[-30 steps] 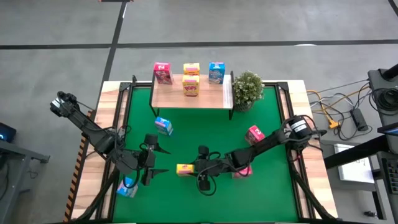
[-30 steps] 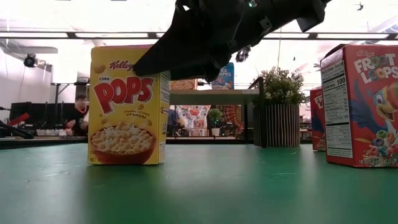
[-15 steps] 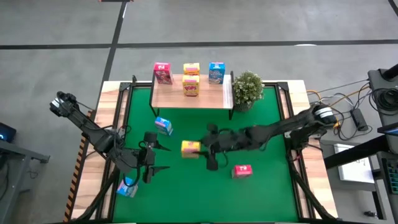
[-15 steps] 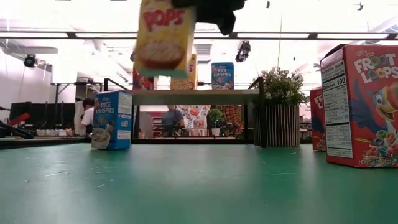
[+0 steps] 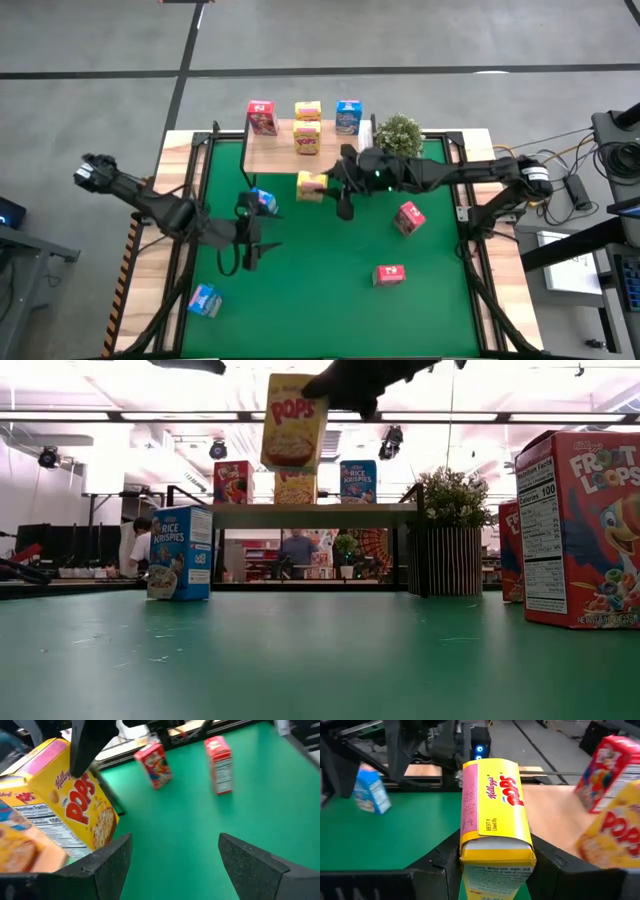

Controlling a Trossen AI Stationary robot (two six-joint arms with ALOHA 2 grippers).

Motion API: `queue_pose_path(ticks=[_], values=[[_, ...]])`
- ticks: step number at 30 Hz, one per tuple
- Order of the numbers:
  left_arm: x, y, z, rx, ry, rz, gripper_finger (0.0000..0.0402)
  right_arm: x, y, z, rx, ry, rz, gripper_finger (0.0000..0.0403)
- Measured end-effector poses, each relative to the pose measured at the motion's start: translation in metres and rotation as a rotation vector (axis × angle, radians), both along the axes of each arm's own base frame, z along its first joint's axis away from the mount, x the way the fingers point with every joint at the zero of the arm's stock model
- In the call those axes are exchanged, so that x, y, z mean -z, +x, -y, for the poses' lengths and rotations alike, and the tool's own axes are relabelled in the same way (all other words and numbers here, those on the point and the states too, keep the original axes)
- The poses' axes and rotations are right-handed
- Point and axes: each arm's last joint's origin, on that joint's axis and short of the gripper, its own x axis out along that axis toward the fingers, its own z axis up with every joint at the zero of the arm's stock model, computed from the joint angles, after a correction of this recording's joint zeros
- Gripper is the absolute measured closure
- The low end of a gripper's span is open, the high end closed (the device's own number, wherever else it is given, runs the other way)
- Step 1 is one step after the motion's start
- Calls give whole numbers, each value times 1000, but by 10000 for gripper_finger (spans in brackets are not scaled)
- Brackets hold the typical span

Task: Stack cereal on shelf
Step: Put the yellow cereal box on the shelf aligned with the other yellow cereal boxes

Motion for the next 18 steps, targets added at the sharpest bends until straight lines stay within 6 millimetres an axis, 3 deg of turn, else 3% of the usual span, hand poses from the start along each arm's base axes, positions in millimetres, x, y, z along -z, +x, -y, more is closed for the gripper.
queue_pose_path(ticks=[8,18], values=[[-2,9,-35,-58,40,-20,123,-15,8,49,3,-59,-27,248],[-1,14,-67,-165,95,-51,123,-6,36,87,-22,-116,-162,248]])
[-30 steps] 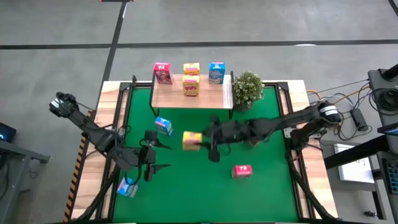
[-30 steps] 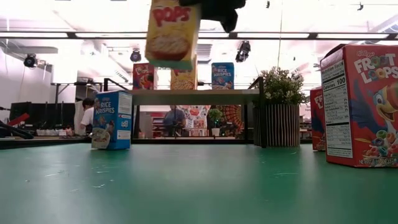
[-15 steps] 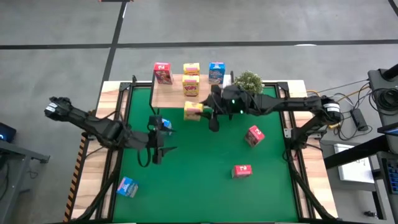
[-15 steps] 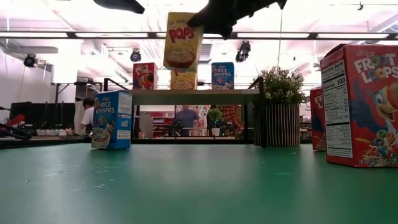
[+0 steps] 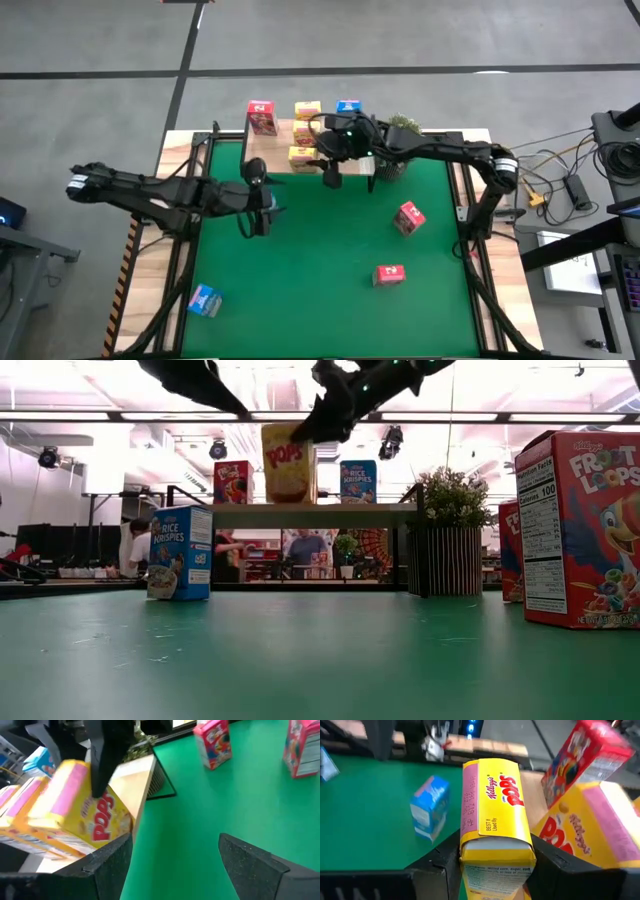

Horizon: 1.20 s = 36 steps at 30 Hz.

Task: Stack cereal on shelf
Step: Put the yellow cereal box on the shelf aligned with the other yellow cereal boxes

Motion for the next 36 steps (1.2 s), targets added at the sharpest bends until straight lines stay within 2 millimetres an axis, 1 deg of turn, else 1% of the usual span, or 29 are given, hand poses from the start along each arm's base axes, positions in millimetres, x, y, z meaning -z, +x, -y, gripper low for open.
queue_pose_path(ticks=[6,14,22,27,30,36], values=[[1,0,-7,-19,-2,-14,123,0,6,9,6,-2,-31,244],[1,0,-8,-16,13,-21,123,0,5,14,16,-5,-38,240],[1,0,-9,-22,13,-20,123,2,3,18,24,-7,-49,206],[1,0,-15,-45,13,-20,123,2,2,19,25,-12,-50,184],[1,0,-20,-71,12,-21,123,-1,1,19,25,-15,-43,182],[2,0,-34,-105,20,-28,124,-14,-9,15,25,-28,-28,181]])
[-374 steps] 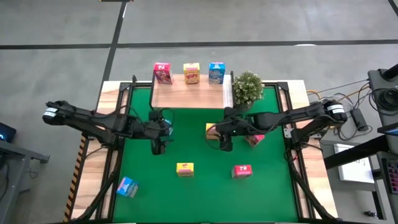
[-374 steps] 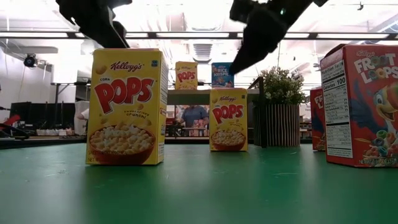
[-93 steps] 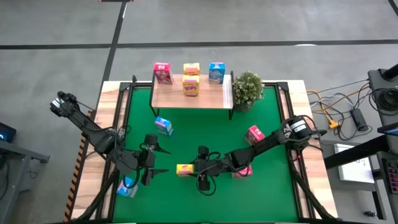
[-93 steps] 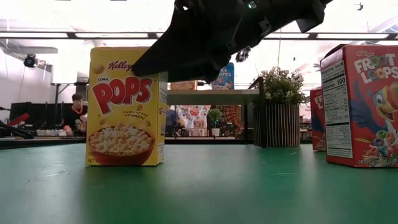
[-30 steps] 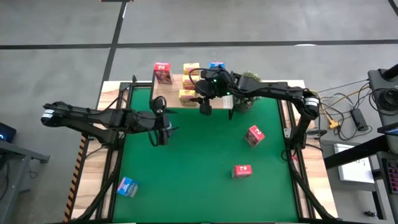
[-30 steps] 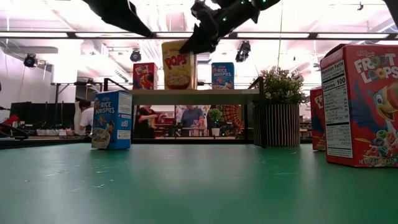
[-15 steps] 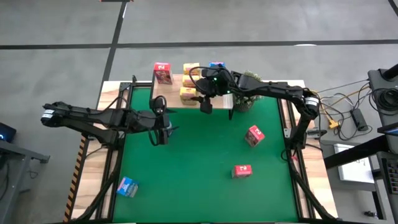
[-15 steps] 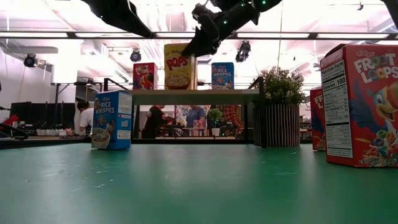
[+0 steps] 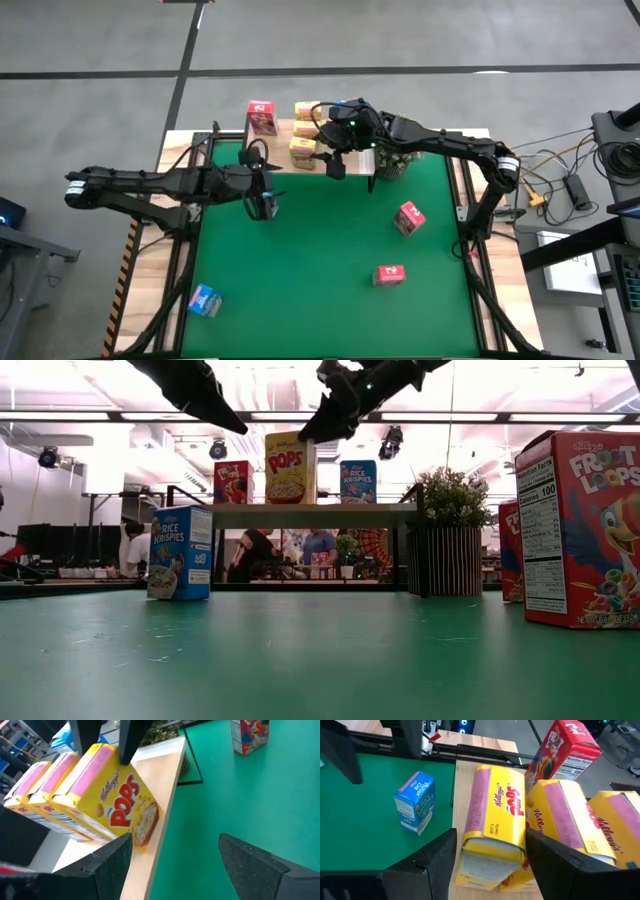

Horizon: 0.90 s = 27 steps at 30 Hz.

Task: Stack cereal on shelf
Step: Put the yellow cereal box on the shelf aligned with the other yellow cereal boxes

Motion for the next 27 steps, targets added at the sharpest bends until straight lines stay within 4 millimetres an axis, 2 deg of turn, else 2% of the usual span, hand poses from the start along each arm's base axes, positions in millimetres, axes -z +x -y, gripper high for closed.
queue_pose_path(ticks=[7,15,19,24,27], values=[[5,-1,-23,1,11,-7,152,-18,-14,-5,22,-10,22,181],[24,-1,-48,-14,67,67,239,-35,-25,-22,-2,3,53,189],[34,-3,-56,-45,88,75,300,-29,-21,-33,-32,22,9,224],[43,-5,-64,-78,110,123,379,-13,-13,-41,-56,42,-47,295],[48,-4,-69,-98,123,162,396,-9,-11,-44,-22,38,-74,341]])
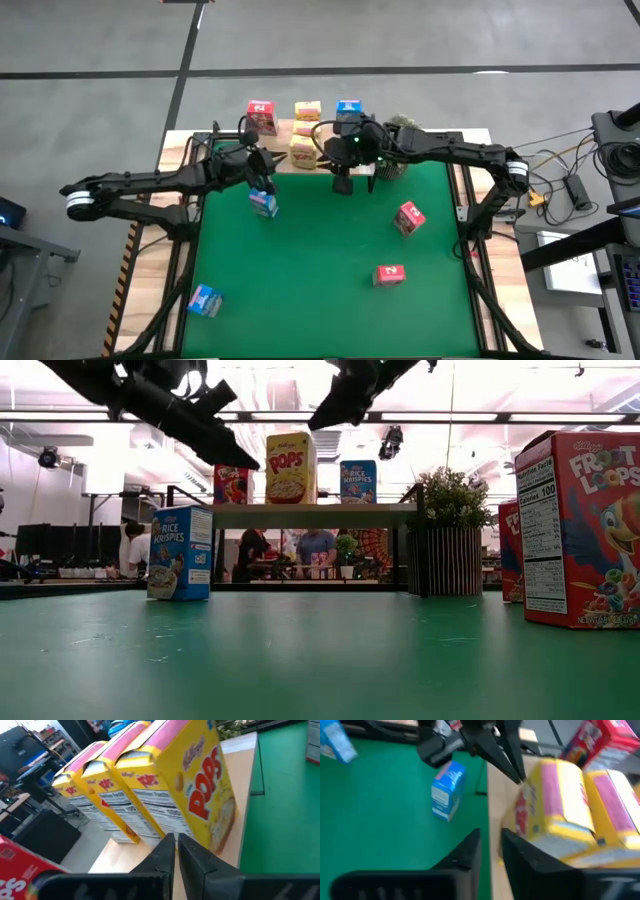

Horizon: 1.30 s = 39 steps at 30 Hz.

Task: Stack cereal on shelf
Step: Put the yellow cereal box on the shelf aligned with the other yellow cereal boxes, then put the top red cereal box on the shelf aligned with the other red cereal box

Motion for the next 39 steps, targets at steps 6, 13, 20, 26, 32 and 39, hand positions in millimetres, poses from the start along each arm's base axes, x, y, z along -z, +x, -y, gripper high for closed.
queue_pose_path(ticks=[6,13,20,26,32,39], values=[[9,5,-8,-29,-1,33,399,9,-1,-1,48,-9,-59,390],[11,14,-11,-36,-38,28,401,22,0,-1,55,2,-74,390],[14,17,-9,-8,-96,15,401,31,3,0,56,-6,-34,390],[13,17,-6,-8,-117,25,401,33,4,1,78,-25,-18,390],[13,17,-6,-7,-120,27,402,35,3,2,108,-43,-34,390],[4,6,2,-10,-159,45,402,30,-3,-10,125,34,-78,390]])
